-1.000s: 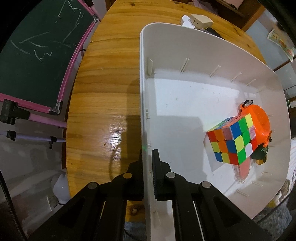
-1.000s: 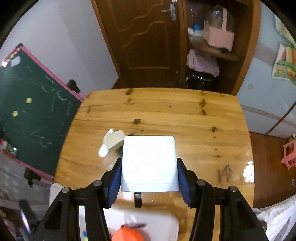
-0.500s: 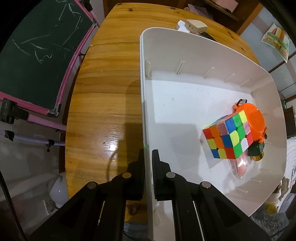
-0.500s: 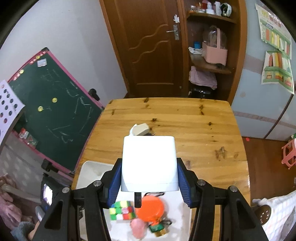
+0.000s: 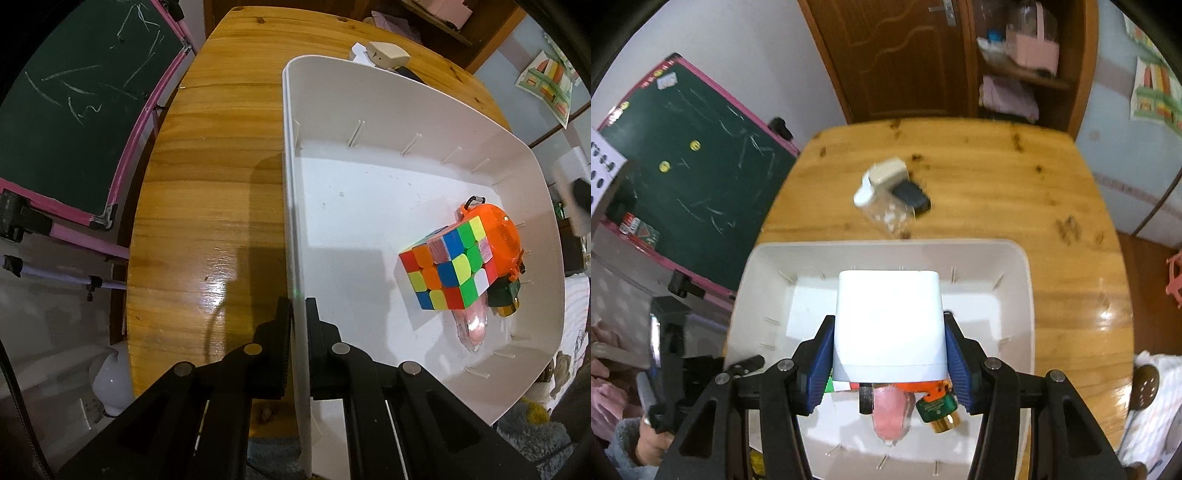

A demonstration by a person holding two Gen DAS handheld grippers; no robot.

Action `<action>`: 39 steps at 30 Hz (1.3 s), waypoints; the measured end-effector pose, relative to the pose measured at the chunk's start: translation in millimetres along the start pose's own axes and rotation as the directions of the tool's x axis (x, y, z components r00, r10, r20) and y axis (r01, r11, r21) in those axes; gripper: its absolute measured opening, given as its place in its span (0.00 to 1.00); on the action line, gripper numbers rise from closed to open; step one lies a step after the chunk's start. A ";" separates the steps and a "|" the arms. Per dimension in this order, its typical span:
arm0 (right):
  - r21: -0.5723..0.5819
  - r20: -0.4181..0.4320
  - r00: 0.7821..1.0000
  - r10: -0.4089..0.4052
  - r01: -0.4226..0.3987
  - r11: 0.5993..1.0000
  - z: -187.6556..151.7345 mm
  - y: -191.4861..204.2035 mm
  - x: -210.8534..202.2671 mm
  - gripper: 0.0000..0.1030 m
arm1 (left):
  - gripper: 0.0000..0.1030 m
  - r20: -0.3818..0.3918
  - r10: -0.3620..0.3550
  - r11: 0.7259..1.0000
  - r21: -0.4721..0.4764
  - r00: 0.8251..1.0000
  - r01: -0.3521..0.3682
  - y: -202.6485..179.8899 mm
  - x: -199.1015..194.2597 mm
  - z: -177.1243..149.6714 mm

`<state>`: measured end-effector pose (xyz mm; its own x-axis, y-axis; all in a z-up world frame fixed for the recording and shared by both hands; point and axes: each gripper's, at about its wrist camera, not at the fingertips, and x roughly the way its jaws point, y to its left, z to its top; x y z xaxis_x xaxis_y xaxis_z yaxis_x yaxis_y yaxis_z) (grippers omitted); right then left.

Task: Organize rigid objects
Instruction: 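Carry the white charger into the tray beside the orange case and release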

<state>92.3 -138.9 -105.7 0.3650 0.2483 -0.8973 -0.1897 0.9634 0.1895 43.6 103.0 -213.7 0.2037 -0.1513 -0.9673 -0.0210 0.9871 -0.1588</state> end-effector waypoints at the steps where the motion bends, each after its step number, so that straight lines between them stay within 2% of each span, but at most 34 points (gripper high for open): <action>1: 0.002 -0.010 1.000 -0.002 0.002 1.000 -0.6 0.3 5.8 0.54 | 0.06 0.001 0.000 1.000 0.001 1.000 0.000 0.1 0.1 -0.4; 12: -0.011 -0.149 0.986 -0.078 0.077 0.997 12.3 2.3 83.9 0.54 | 0.06 -0.006 -0.007 1.000 0.007 1.000 0.007 2.3 1.6 0.6; 19: -0.071 -0.201 0.976 -0.085 0.072 0.995 13.7 18.0 112.8 0.54 | 0.07 -0.014 -0.007 1.000 0.007 1.000 0.008 1.1 2.1 2.2; 22: -0.053 -0.219 0.974 -0.055 0.044 0.998 16.7 18.1 117.7 0.56 | 0.07 -0.016 -0.006 1.000 0.008 1.000 0.006 1.0 3.0 2.8; 31: -0.078 -0.185 0.982 -0.041 0.027 0.997 16.1 22.6 105.8 0.58 | 0.07 -0.025 -0.005 1.000 0.009 1.000 0.005 -0.2 4.7 3.4; 39: -0.125 -0.089 0.996 -0.011 0.000 0.992 15.5 34.2 66.7 0.58 | 0.07 -0.025 -0.003 1.000 0.008 1.000 0.003 -0.8 4.7 3.1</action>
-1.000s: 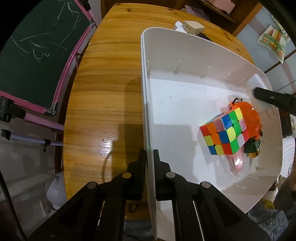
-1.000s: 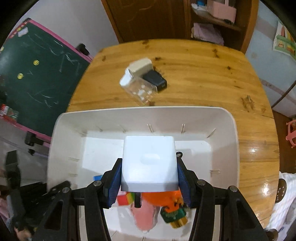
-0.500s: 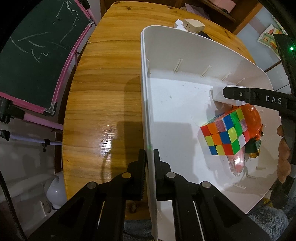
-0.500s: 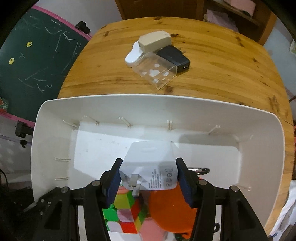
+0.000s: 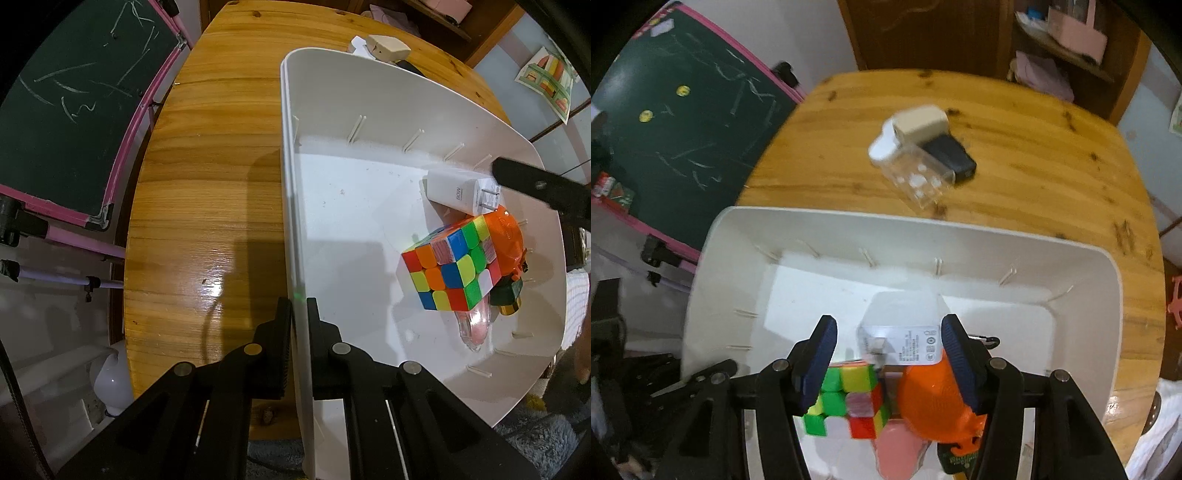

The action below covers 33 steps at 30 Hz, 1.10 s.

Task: Organize rigid objects
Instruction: 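Carry the white charger into the tray beside the orange case and release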

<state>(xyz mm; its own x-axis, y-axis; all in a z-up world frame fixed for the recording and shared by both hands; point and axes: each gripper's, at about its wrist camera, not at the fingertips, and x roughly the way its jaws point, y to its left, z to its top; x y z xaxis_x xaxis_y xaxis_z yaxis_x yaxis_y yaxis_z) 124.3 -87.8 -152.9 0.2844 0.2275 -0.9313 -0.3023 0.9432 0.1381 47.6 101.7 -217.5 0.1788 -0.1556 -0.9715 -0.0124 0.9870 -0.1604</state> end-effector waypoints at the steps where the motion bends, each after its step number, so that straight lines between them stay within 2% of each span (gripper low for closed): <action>1: -0.006 0.014 1.000 0.003 -0.003 1.000 0.0 2.1 -4.7 0.58 | 0.07 0.000 0.000 1.000 0.001 1.000 0.000 0.3 0.0 0.1; 5: -0.030 0.056 0.998 -0.003 0.005 1.000 -0.7 8.6 -19.4 0.58 | 0.07 0.000 0.002 1.000 0.000 1.000 -0.002 0.4 0.0 -1.0; 19: -0.079 0.116 0.993 -0.020 0.029 0.996 1.0 15.1 -42.4 0.59 | 0.07 0.001 0.004 1.000 -0.003 1.000 -0.004 1.6 -1.6 -2.7; 33: -0.160 0.232 0.969 -0.090 0.129 0.979 47.0 19.0 -77.0 0.59 | 0.07 -0.002 -0.007 1.000 -0.014 1.000 0.007 3.4 -4.3 -3.0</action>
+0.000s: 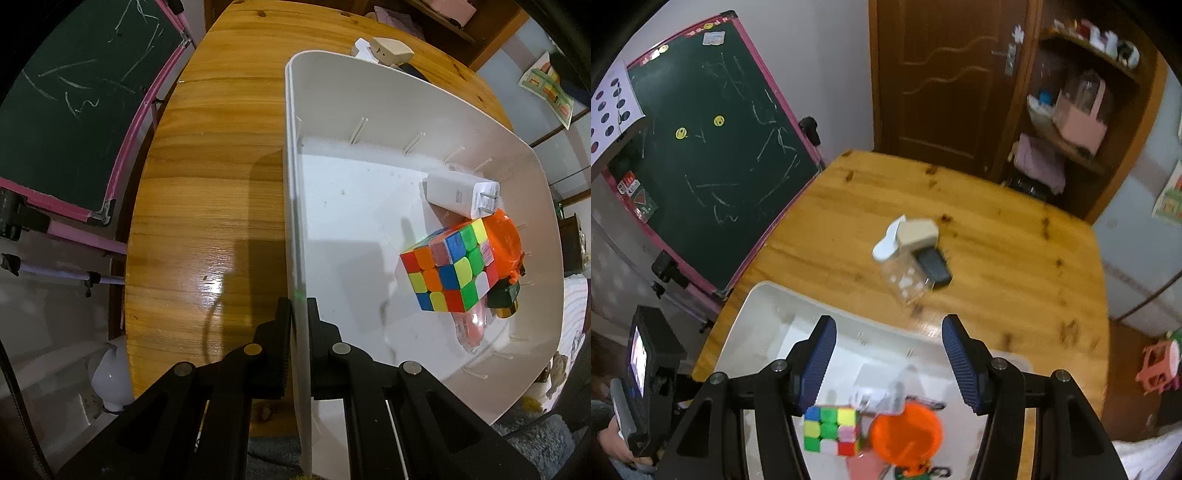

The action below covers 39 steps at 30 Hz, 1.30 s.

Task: Organize rigid objects
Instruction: 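Carry the white charger into the tray beside the orange case and release, then move the right tool to the beige plug adapter and grasp it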

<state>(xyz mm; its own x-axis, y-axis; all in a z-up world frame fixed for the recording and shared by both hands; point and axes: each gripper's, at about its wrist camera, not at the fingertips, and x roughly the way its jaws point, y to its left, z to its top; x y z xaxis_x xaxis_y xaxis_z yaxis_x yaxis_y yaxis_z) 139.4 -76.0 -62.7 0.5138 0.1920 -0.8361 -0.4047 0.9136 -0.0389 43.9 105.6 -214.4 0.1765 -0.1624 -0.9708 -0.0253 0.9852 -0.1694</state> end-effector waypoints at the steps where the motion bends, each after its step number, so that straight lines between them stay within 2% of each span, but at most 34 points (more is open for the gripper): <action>1: -0.010 0.011 1.000 -0.007 0.008 1.000 5.6 0.1 -1.7 0.59 | 0.07 0.001 -0.001 1.000 -0.001 1.000 0.001 0.6 -0.2 0.3; 11: -0.037 0.076 0.997 -0.028 0.030 0.999 47.4 -8.1 -5.1 0.59 | 0.07 0.007 0.003 1.000 0.004 1.000 -0.003 -1.8 -3.4 3.5; 16: -0.045 0.085 0.995 -0.052 0.056 0.997 71.9 -18.3 14.0 0.66 | 0.07 0.004 0.006 1.000 0.002 1.000 -0.006 -3.2 -2.6 5.1; 22: -0.037 0.035 0.998 -0.050 0.051 0.998 94.8 -38.2 59.1 0.66 | 0.07 -0.007 0.013 1.000 0.005 1.000 -0.013 -4.3 -0.8 8.5; 28: -0.056 -0.067 0.998 -0.006 0.003 0.998 98.8 -44.5 116.6 0.66 | 0.07 -0.023 0.018 1.000 0.001 1.000 -0.018 -4.2 2.6 9.5; 39: -0.082 -0.220 0.975 0.036 -0.055 0.995 88.9 -38.5 200.1 0.66 | 0.07 -0.056 0.034 0.999 -0.005 0.998 -0.034 -6.1 11.5 12.0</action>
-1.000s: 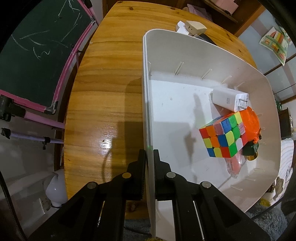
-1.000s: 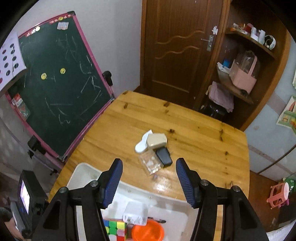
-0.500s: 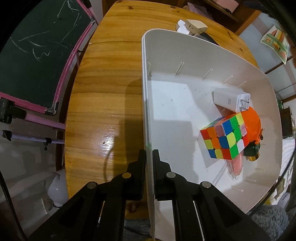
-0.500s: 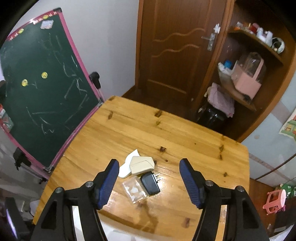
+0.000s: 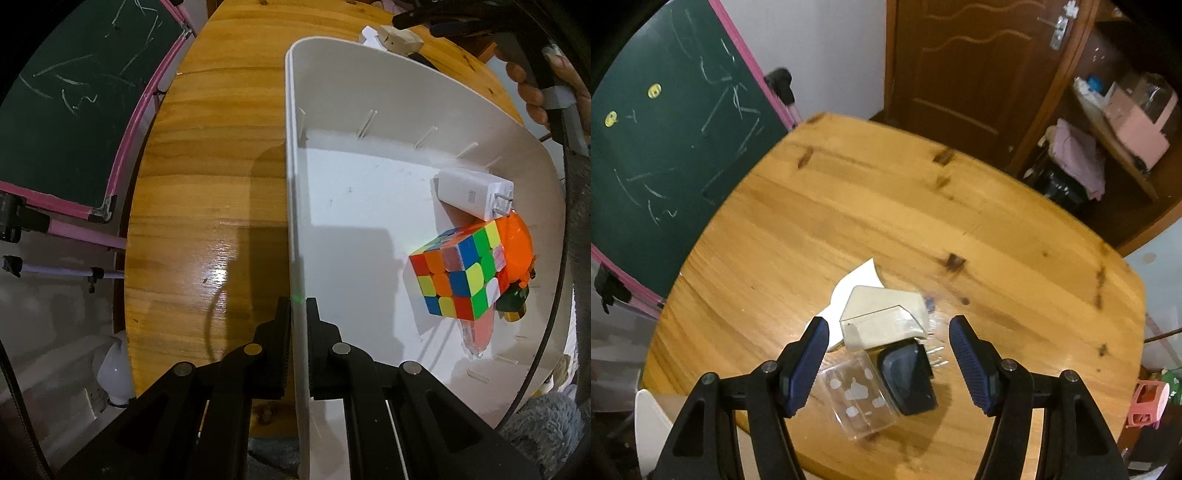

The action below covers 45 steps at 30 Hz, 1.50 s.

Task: Organize rigid objects
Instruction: 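Move the right tool to the beige plug adapter and grasp it, then carry the beige adapter into the tray beside the pink dispenser and release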

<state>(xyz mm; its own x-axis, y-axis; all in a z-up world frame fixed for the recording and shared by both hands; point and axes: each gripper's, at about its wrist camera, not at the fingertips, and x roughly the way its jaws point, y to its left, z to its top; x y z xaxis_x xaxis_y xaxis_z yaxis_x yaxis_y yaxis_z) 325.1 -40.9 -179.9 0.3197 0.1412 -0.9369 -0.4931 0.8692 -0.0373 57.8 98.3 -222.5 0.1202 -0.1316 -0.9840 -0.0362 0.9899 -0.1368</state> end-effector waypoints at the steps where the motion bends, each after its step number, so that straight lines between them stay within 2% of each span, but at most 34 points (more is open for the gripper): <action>1: -0.002 -0.009 1.000 0.002 -0.002 1.000 0.5 0.5 4.2 0.66 | 0.07 -0.003 0.001 1.000 0.000 1.000 -0.001 0.0 0.8 0.0; 17: 0.010 -0.088 0.996 0.034 -0.033 0.999 10.8 -7.2 38.0 0.66 | 0.07 -0.011 0.006 1.000 -0.005 1.000 -0.006 1.3 4.1 2.0; 26: 0.004 -0.060 0.998 0.020 -0.020 1.000 7.9 -5.8 35.3 0.62 | 0.07 -0.009 0.007 1.000 -0.009 1.000 -0.007 3.2 3.4 1.1; 35: 0.067 0.035 0.999 0.041 -0.043 0.997 -3.8 -9.9 -16.9 0.62 | 0.07 0.015 0.002 1.000 -0.005 1.000 -0.002 1.3 -4.4 -1.3; 45: 0.131 0.171 0.985 0.013 -0.035 0.991 -50.3 -0.2 -114.1 0.62 | 0.07 0.058 0.004 1.000 0.012 0.998 -0.004 -1.3 -12.8 -7.6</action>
<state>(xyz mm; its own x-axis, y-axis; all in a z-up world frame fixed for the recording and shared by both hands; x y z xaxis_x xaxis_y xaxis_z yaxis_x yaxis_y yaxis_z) 248.0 -81.1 -90.5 0.4473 0.2311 -0.8640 -0.3942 0.9181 0.0415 48.8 98.3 -210.6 0.1772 -0.1246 -0.9762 -0.0248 0.9911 -0.1310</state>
